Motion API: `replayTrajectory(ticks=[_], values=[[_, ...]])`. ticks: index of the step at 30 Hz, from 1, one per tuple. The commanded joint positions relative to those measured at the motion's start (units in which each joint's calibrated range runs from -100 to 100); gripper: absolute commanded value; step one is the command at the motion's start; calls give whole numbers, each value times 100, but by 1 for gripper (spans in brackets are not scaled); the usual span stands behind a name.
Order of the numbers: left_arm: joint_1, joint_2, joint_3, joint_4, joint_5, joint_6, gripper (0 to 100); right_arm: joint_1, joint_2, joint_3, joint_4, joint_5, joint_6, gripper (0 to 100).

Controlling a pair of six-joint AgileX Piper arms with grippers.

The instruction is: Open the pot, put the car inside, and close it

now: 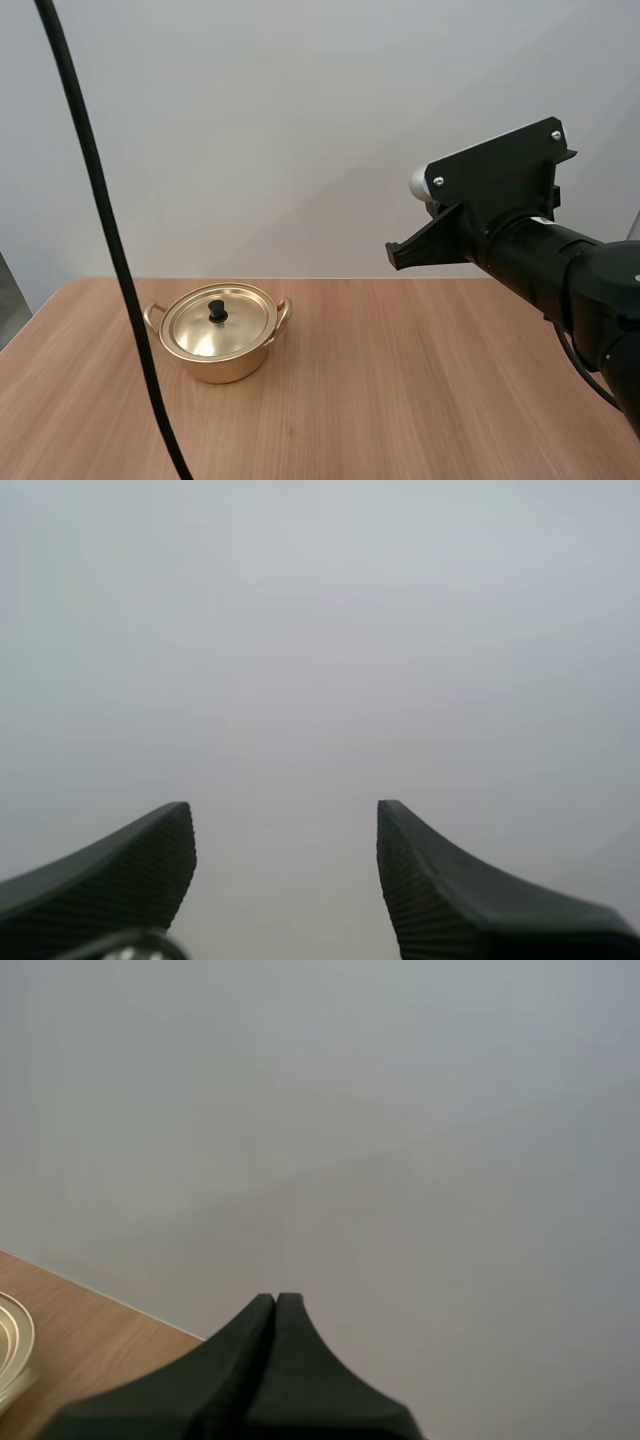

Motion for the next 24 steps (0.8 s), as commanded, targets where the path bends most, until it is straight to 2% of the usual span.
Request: replayTrajectory(ticks=[1, 6, 11, 14, 16, 19, 22, 24], values=[[-1, -106, 147, -3, -10, -16, 83, -4, -4, 7, -3, 8, 0, 0], [-1, -637, 1254, 88, -356, 15, 80, -4, -4, 7, 8, 7, 0, 0], [-1, -1316, 3137, 261, -1800, 15, 80, -4, -4, 7, 8, 7, 0, 0], [-1, -1738, 4002, 261, -2080, 15, 74, -4, -4, 7, 18, 7, 0, 0], [-1, -1957, 4495, 261, -2085, 15, 63, -4, -4, 7, 40, 7, 0, 0], [-1, -2245, 5159, 261, -2085, 15, 37, -4, -4, 7, 40, 7, 0, 0], [-1, -2419, 5545, 261, -2217, 15, 0, -4, -4, 7, 40, 34, 0, 0], [-1, -2451, 5695, 250, -2283, -3, 0, -4, -4, 7, 40, 50, 0, 0]])
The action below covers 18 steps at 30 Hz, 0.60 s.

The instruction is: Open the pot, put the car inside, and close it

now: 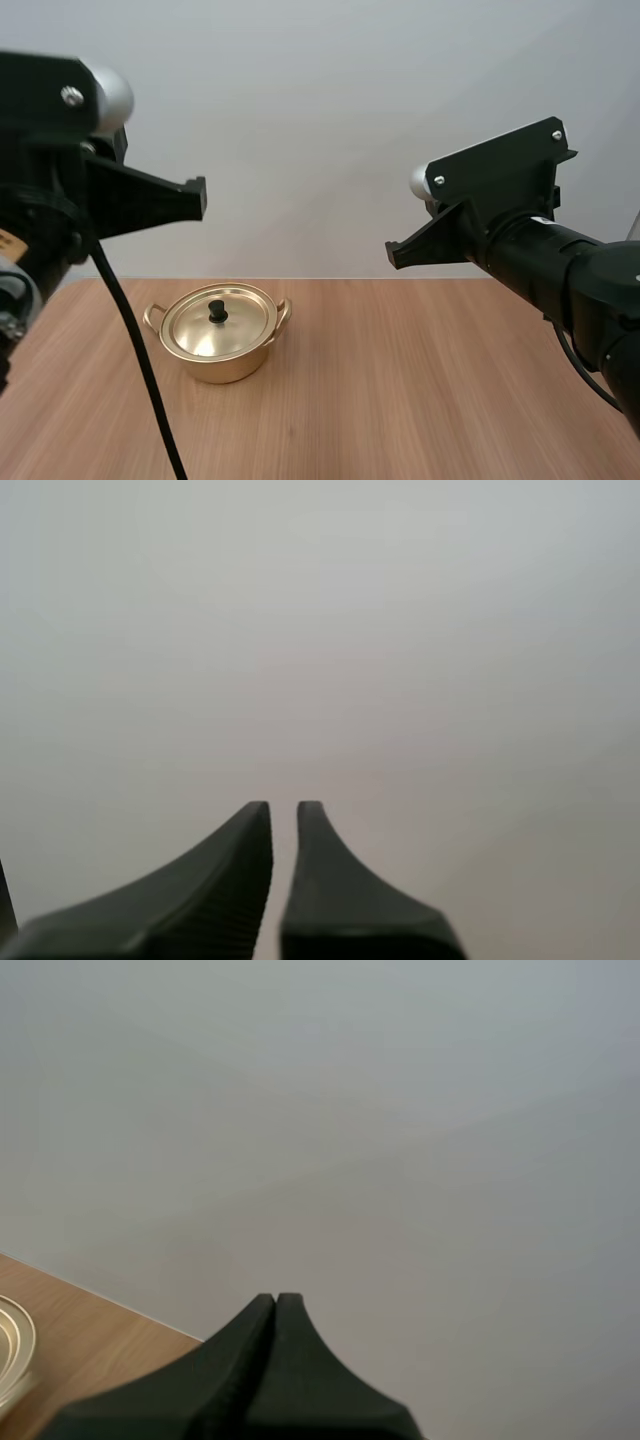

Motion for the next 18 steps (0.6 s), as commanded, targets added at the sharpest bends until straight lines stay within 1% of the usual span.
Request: replayTrajectory(ticks=[1, 4, 7, 11, 13, 16, 18], values=[[-1, -15, 1438, -11, -49, -24, 0, -4, -4, 7, 4, 42, 0, 0], [-1, -15, 1633, 0, 354, -44, 0, -4, -4, 7, 27, 180, 0, 0], [-1, -15, 1822, 0, 711, -355, 0, -4, -4, 7, 58, 375, 0, 0], [-1, -15, 1837, 0, 856, -403, 0, -4, -4, 7, 58, 404, 0, 0], [-1, -15, 1886, 129, 855, -403, 0, -4, -4, 7, 58, 404, 0, 0], [-1, -15, 2052, 490, 708, -382, 0, -4, -4, 7, 58, 404, 0, 0], [-1, -15, 2207, 553, 588, -359, 0, -4, -4, 7, 58, 404, 0, 0]])
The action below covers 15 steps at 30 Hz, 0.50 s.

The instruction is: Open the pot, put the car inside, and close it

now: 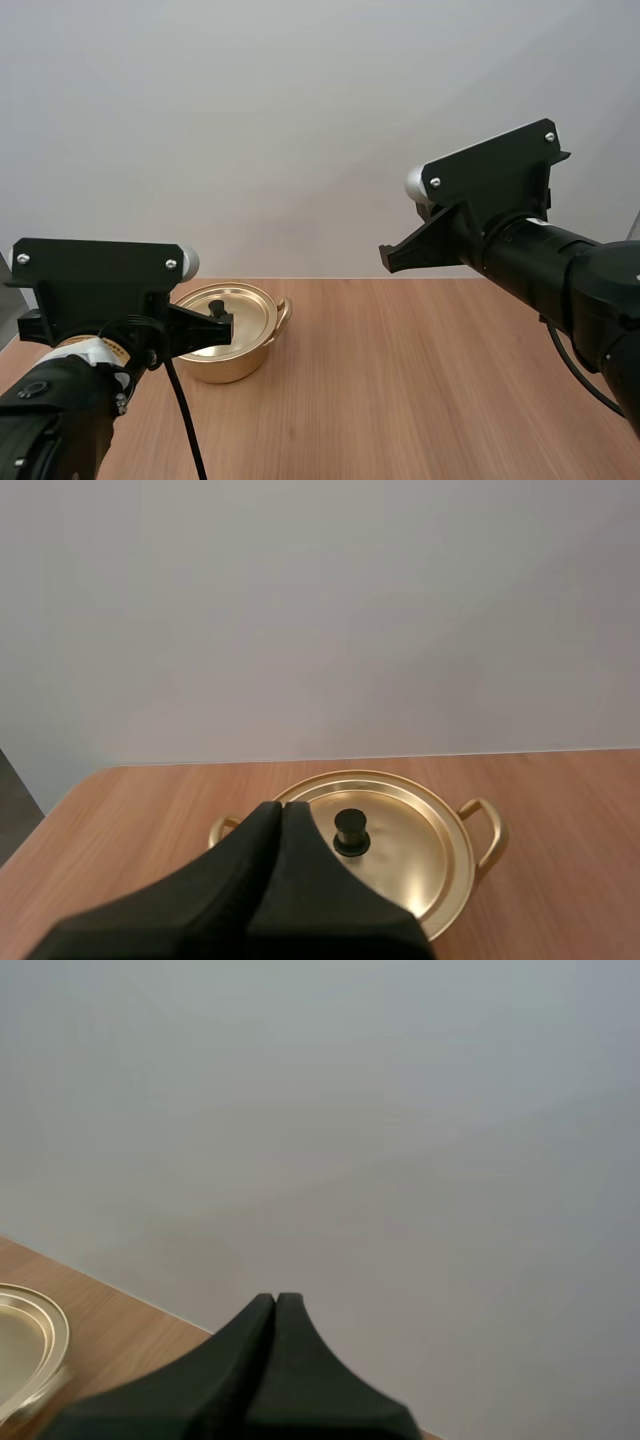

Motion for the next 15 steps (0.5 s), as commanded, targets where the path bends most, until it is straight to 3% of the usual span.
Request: replayTrajectory(ticks=[1, 6, 15], values=[[-1, -4, 170, 70, -88, 18, 0, -4, -4, 7, -4, -1, 0, 0], [-1, -4, 712, 70, -452, 18, 0, -4, -4, 7, -4, -1, 0, 0], [-1, -4, 784, 25, -748, 6, 0, -4, -4, 7, -4, -1, 0, 0]])
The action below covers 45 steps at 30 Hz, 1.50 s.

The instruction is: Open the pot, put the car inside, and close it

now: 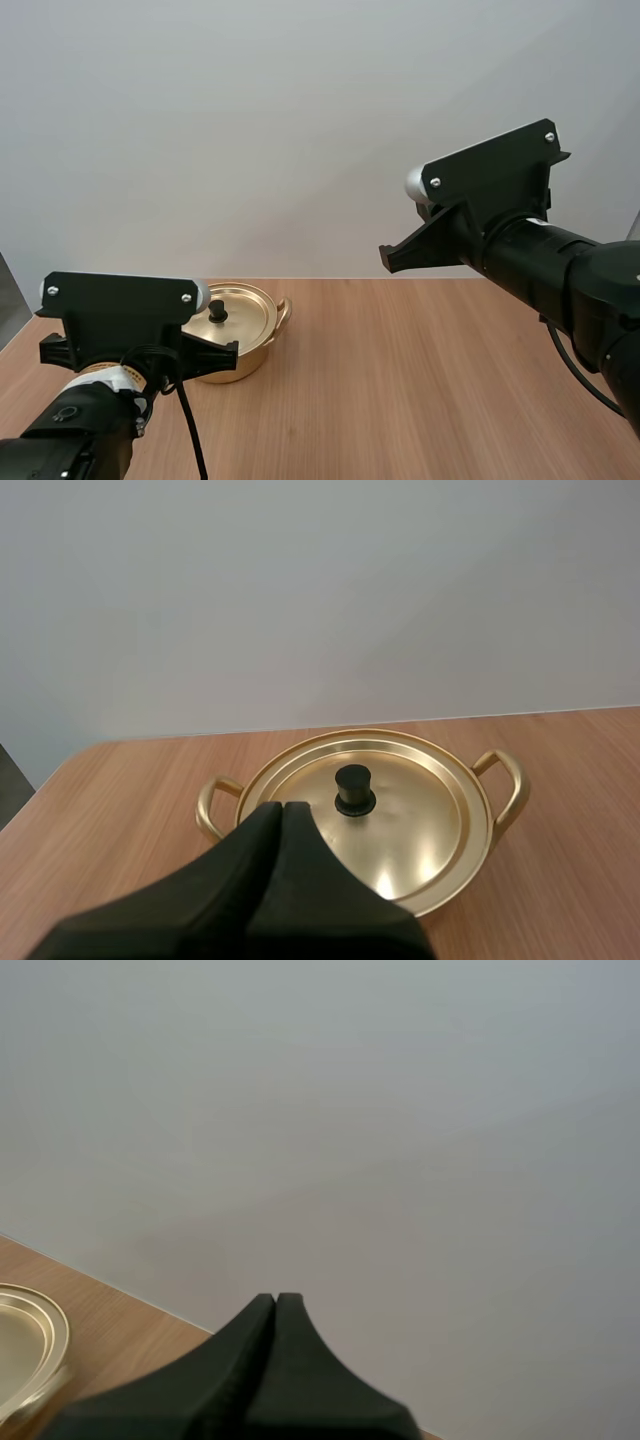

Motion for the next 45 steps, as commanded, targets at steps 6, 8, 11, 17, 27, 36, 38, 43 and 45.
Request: replayTrajectory(ticks=[6, 8, 11, 17, 27, 36, 38, 43, 45], values=[[-92, -4, 4, -11, -2, -9, 0, -4, -4, 7, -62, 1, 0, 0], [-150, -4, 19, -11, -19, -72, 0, -4, -4, 7, -62, 1, 0, 0], [-229, -4, 324, 5, -840, -106, 0, -4, -4, 7, -62, 1, 0, 0], [-237, -4, 940, 11, -2140, -106, 0, -16, -4, 7, -61, 111, 3, 0], [-237, -111, 1125, -121, -1550, -482, 0, -61, -4, 7, -61, 470, 3, 0], [-222, -436, 1125, -121, -1192, -594, 0, -91, -4, 7, -61, 604, 3, 0], [-222, -555, 1125, -121, -1192, -594, 0, -91, -4, 7, -91, 600, 3, 0], [-222, -860, 1125, -121, -1192, -594, 0, -91, -4, 7, -115, 600, 3, 0], [-231, -923, 1125, -121, -1192, -594, 0, -116, -4, 7, -115, 600, 3, 0]])
